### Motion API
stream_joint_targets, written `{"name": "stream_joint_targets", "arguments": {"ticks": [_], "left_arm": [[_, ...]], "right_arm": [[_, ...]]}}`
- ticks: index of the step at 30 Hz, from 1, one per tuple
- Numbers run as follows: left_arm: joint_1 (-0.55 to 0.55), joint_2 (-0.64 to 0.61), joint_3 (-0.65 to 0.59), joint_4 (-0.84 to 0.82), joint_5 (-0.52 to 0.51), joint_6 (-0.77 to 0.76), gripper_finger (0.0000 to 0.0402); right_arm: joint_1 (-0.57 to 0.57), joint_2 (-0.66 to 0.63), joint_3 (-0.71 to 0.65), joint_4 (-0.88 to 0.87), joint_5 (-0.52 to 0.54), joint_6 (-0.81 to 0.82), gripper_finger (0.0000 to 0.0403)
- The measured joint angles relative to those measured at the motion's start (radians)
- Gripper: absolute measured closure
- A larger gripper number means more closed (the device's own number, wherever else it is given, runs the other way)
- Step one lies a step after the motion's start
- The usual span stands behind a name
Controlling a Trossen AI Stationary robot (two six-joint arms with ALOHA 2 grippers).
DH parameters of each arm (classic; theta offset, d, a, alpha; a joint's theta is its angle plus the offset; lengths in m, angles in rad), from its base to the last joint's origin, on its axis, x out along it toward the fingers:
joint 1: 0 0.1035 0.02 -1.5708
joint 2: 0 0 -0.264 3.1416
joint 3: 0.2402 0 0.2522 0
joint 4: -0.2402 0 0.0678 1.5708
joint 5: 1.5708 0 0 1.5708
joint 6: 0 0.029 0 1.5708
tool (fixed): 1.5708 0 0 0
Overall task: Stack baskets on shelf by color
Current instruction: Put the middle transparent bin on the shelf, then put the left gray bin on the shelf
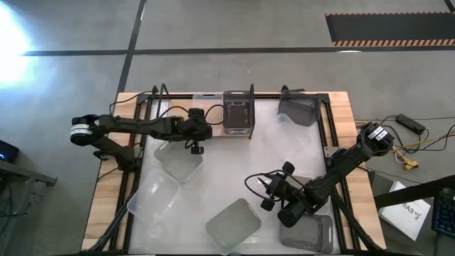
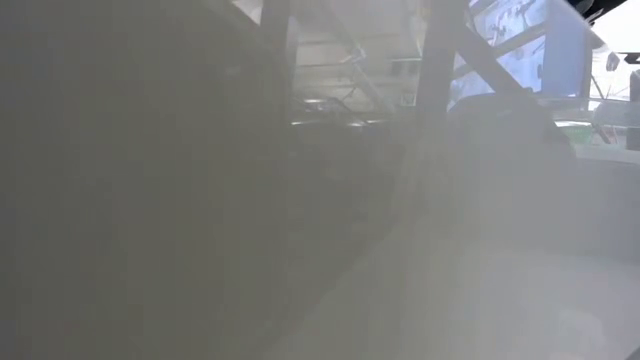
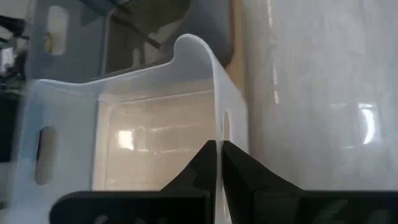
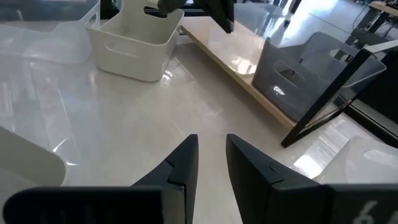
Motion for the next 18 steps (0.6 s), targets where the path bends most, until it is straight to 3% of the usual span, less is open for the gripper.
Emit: {"name": "stream_joint_targets", "arguments": {"ticks": [8, 18], "left_arm": [[0.002, 0.0, -0.001, 0.013, -0.01, 0.025, 0.0396], [0.002, -0.017, 0.009, -0.002, -0.018, 0.017, 0.0293]], "right_arm": [[0.0, 0.0, 0.0, 0.003, 0.0, 0.0, 0.0335], [0.0, 0.0, 0.0, 0.018, 0.0, 0.0, 0.0335]]}}
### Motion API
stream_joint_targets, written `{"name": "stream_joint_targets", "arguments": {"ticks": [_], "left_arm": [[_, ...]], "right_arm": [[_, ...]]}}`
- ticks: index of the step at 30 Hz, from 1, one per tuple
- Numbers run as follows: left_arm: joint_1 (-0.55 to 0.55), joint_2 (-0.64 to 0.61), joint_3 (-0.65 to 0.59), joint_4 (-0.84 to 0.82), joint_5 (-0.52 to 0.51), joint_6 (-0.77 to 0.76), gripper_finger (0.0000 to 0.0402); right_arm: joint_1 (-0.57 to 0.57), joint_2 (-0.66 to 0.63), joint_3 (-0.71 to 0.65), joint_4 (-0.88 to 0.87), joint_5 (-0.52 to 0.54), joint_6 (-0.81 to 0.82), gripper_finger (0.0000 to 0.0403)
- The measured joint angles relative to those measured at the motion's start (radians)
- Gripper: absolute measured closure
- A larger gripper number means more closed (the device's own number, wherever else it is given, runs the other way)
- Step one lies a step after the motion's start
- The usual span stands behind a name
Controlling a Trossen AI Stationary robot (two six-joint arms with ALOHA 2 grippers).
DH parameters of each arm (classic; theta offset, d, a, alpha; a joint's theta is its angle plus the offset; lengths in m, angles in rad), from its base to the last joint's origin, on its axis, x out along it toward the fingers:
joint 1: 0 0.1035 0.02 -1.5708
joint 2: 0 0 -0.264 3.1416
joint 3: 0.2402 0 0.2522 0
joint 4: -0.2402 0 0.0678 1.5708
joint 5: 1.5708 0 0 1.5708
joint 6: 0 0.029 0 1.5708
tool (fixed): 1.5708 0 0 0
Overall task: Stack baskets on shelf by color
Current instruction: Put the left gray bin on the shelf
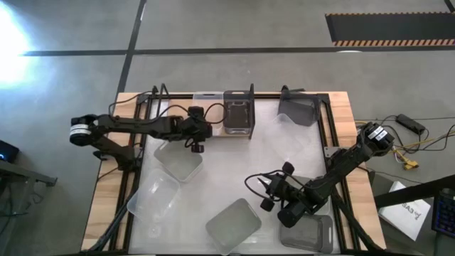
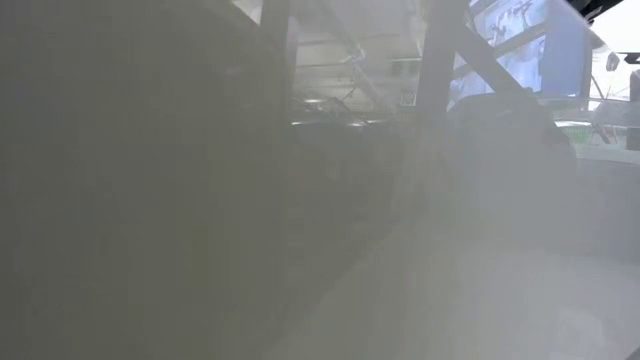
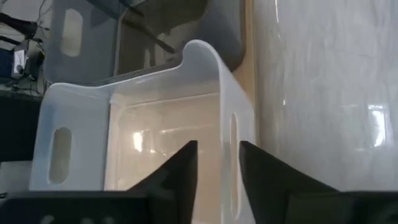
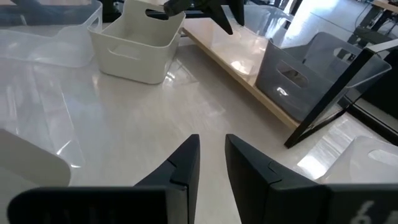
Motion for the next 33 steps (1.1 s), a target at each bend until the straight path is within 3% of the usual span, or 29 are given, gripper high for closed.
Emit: {"name": "stream_joint_targets", "arguments": {"ticks": [6, 14, 23, 29, 33], "left_arm": [[-0.037, -0.087, 0.071, -0.126, -0.068, -0.043, 0.0261], [-0.128, -0.233, 0.144, -0.258, -0.07, -0.232, 0.0257], [-0.372, -0.309, 0.141, -0.311, -0.072, -0.551, 0.0258], [-0.663, -0.237, 0.134, -0.33, -0.219, -0.863, 0.0258], [-0.775, -0.14, 0.135, -0.352, -0.283, -1.053, 0.0259]], "right_arm": [[0.0, 0.0, 0.0, 0.004, 0.0, 0.0, 0.0335], [0.0, 0.0, 0.0, 0.008, 0.0, 0.0, 0.0335], [-0.006, 0.033, 0.0, 0.08, 0.013, -0.01, 0.0335], [-0.09, 0.087, -0.001, 0.264, 0.062, -0.323, 0.0335], [-0.141, 0.092, -0.001, 0.416, 0.048, -0.55, 0.0335]]}}
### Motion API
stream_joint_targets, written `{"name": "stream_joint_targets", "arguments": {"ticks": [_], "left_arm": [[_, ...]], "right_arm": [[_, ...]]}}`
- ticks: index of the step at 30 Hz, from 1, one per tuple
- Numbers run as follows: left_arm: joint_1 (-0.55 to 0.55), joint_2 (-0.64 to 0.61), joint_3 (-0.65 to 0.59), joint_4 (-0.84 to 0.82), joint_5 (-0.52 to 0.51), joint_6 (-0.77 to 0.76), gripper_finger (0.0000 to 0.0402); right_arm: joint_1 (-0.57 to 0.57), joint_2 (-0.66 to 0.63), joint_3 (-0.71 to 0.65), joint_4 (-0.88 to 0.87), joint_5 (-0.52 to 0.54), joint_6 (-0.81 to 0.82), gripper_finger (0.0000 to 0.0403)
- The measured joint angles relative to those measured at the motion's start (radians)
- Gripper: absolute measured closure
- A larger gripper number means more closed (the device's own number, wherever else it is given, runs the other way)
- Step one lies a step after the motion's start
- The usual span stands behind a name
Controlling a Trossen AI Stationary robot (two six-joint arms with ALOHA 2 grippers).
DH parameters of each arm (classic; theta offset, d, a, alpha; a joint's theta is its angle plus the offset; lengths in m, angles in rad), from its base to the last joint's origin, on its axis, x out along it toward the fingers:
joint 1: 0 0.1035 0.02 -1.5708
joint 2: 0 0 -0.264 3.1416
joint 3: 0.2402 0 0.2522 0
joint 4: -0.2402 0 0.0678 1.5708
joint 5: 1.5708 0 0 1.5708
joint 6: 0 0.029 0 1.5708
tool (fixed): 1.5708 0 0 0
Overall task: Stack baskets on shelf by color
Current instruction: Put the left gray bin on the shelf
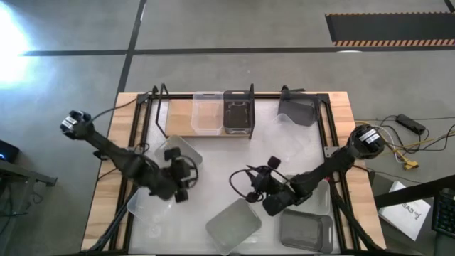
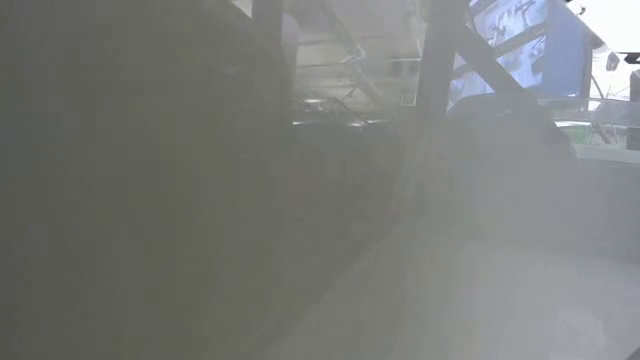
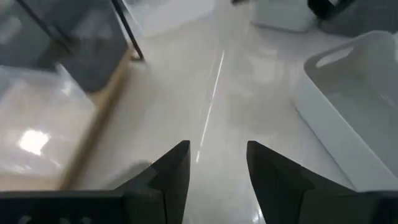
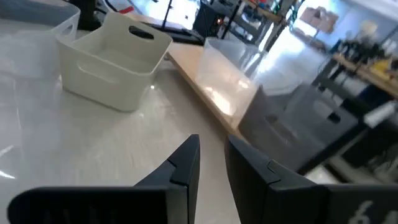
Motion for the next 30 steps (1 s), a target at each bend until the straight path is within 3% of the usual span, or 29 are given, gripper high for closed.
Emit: {"name": "stream_joint_targets", "arguments": {"ticks": [5, 8, 13, 20, 30], "left_arm": [[-0.013, 0.124, -0.009, -0.014, 0.021, -0.25, 0.0259], [0.033, 0.174, -0.009, -0.056, 0.059, -0.39, 0.0257], [0.116, 0.2, -0.003, -0.112, 0.192, -0.414, 0.0221], [0.187, 0.194, -0.015, -0.191, 0.188, -0.479, 0.0142], [0.229, 0.292, -0.024, -0.21, 0.203, -0.521, 0.0135]], "right_arm": [[-0.006, 0.001, 0.0, 0.033, -0.005, -0.042, 0.0335], [-0.005, 0.019, 0.0, 0.034, -0.042, -0.012, 0.0335], [-0.005, 0.07, 0.0, 0.036, -0.077, 0.076, 0.0335], [-0.005, 0.125, 0.0, 0.063, -0.078, 0.073, 0.0335], [-0.003, 0.123, 0.0, 0.063, -0.078, 0.071, 0.0335]]}}
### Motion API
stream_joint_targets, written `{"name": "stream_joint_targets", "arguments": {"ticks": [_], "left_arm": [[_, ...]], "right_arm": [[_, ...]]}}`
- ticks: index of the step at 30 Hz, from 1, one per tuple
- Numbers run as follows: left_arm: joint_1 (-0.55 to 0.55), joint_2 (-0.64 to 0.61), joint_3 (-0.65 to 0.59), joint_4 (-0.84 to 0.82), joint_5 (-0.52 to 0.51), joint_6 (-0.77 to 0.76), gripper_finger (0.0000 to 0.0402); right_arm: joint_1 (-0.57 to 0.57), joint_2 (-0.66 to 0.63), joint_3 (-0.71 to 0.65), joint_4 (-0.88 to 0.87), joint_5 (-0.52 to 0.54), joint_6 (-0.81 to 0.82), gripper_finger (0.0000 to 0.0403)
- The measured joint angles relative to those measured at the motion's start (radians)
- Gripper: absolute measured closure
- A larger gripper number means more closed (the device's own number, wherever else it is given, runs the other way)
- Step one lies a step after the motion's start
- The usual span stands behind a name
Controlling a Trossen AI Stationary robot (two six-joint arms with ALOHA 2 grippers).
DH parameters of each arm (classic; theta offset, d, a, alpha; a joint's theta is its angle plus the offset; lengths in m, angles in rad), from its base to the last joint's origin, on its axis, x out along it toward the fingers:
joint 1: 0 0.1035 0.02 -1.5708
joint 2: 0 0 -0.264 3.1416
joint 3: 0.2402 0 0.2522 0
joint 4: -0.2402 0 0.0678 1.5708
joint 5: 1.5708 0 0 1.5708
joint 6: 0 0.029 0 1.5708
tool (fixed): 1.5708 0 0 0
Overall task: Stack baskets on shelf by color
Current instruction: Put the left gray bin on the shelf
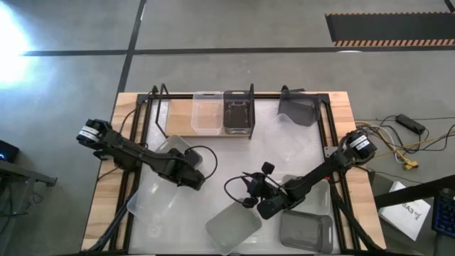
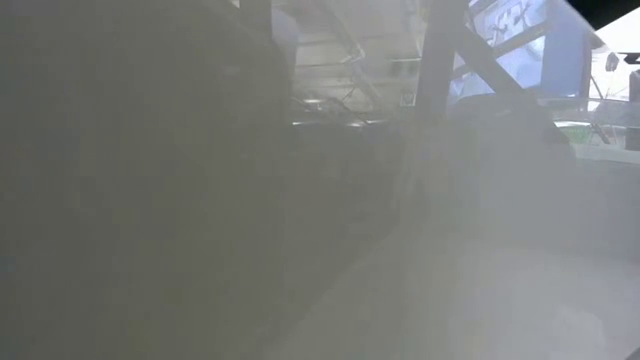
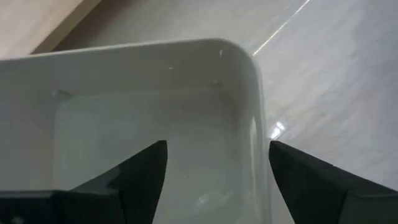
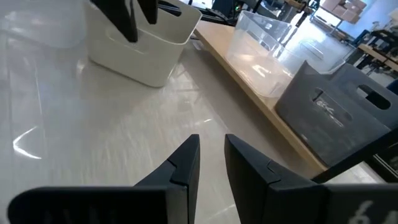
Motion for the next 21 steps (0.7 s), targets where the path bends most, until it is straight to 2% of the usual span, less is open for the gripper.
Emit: {"name": "stream_joint_targets", "arguments": {"ticks": [7, 15, 21], "left_arm": [[0.005, 0.039, 0.0, 0.0, 0.03, 0.0, 0.0156], [0.005, 0.043, -0.007, 0.019, 0.052, 0.0, 0.0205], [0.005, 0.043, -0.007, 0.059, 0.105, 0.038, 0.025]], "right_arm": [[0.0, -0.001, 0.0, 0.0, 0.0, -0.002, 0.0335], [0.0, -0.001, 0.0, -0.001, 0.0, -0.002, 0.0335], [0.0, -0.001, 0.0, -0.001, -0.001, -0.002, 0.0335]]}}
